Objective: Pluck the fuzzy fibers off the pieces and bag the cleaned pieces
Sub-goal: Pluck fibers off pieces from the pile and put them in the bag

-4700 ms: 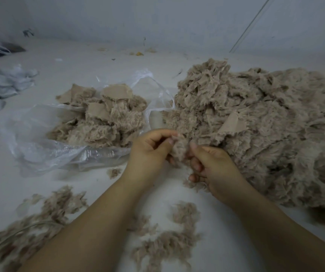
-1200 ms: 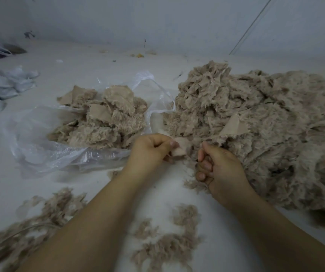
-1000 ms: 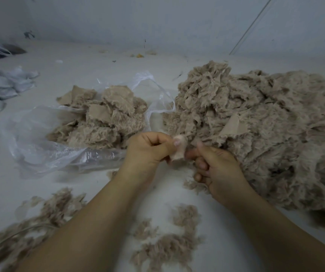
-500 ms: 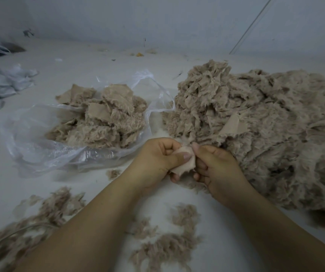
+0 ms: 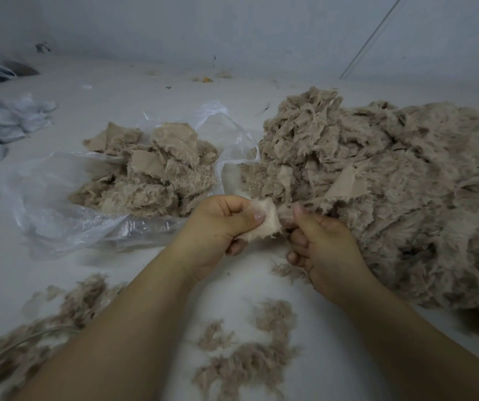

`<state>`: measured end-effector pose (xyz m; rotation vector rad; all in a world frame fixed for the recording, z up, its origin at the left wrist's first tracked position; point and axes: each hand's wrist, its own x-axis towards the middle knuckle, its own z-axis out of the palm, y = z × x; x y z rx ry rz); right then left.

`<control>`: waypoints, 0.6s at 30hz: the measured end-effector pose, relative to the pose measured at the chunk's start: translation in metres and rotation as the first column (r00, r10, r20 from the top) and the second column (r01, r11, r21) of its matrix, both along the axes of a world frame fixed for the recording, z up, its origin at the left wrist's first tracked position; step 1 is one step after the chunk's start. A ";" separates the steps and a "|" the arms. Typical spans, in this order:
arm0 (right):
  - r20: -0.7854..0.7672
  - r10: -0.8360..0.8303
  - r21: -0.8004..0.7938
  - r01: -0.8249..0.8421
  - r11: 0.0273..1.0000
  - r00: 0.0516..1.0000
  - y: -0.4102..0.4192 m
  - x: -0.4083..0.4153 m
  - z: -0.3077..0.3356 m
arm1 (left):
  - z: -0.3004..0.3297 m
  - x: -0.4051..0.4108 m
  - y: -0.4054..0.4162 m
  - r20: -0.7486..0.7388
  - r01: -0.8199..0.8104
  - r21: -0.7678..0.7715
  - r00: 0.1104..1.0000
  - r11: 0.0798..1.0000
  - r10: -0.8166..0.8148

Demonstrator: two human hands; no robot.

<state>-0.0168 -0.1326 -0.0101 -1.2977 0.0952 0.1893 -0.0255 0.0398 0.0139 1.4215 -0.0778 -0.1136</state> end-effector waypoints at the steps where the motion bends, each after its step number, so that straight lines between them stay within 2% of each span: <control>1: 0.011 0.025 -0.021 -0.025 0.999 1.000 0.000 0.000 0.001 | -0.001 0.001 -0.002 0.005 -0.023 0.005 1.000 1.000 0.023; 3: 0.070 0.099 -0.074 -0.094 0.993 0.993 -0.001 -0.003 0.002 | -0.003 0.001 -0.005 0.010 -0.036 0.017 0.999 0.999 0.036; 7: 0.209 0.245 -0.138 -0.219 0.966 0.947 -0.004 -0.005 0.000 | -0.003 -0.004 -0.010 0.015 0.104 0.043 0.994 0.994 -0.104; 12: 0.144 0.237 -0.062 -0.231 0.971 0.961 -0.007 -0.003 -0.003 | -0.003 -0.006 -0.008 -0.074 0.161 0.090 0.985 0.983 -0.155; 14: 0.152 0.258 -0.058 -0.252 0.966 0.954 -0.005 -0.005 -0.001 | -0.004 -0.005 -0.009 -0.057 0.127 0.101 0.991 0.987 -0.122; 18: 0.144 0.209 -0.107 -0.195 0.975 0.967 -0.003 -0.006 0.003 | -0.008 -0.002 -0.011 -0.023 -0.014 0.118 1.000 0.993 0.017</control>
